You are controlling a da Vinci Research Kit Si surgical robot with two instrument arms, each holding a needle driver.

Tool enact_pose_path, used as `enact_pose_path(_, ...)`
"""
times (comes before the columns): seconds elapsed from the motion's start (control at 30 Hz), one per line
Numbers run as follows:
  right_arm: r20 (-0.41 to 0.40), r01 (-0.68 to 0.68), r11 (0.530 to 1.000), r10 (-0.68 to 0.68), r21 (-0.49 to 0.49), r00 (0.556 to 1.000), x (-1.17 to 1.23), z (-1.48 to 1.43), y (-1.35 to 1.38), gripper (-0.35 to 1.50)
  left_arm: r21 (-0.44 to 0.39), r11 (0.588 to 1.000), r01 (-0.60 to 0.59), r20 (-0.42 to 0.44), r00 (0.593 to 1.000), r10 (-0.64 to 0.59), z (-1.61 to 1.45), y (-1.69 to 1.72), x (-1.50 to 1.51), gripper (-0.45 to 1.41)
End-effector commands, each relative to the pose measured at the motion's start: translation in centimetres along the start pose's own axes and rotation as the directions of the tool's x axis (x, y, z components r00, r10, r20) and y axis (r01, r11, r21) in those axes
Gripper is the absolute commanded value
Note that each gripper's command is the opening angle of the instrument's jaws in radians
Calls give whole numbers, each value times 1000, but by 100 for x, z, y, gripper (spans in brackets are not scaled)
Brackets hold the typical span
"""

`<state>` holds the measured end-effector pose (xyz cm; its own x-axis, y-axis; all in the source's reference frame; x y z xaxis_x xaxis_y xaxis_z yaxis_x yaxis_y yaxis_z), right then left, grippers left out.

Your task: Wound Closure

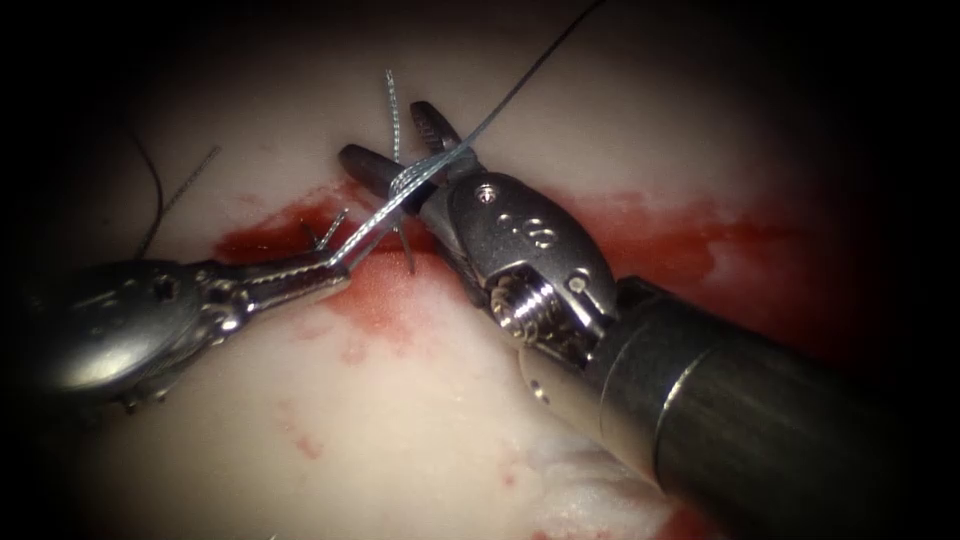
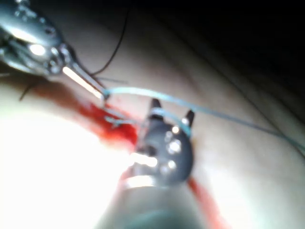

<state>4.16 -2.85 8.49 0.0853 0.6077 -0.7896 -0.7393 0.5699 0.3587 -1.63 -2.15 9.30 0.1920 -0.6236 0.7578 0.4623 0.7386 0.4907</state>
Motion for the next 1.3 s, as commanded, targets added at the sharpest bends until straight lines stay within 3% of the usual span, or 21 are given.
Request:
enact_pose_path(0.03, -7, 3, 1000, -3, 1, 1000, 2, 11, -3, 42, 2, 1000, -3, 6, 1000, 3, 5, 5, -12, -45)
enact_pose_path(0.47, 38, 20, 1000, -20, -11, 999, -10, 9, -7, 39, -64, 998, 26, 8, 1000, -26, -15, 21, -34, -45)
enact_pose_path(0.67, 52, 37, 999, -36, -21, 998, -28, 12, -7, 39, -86, 996, 25, 33, 999, -22, -24, 22, -49, -45)
enact_pose_path(1.3, 45, -85, 995, 87, -61, 995, -26, 20, 4, 47, -112, 993, 25, 46, 999, -20, -22, 19, -53, -45)
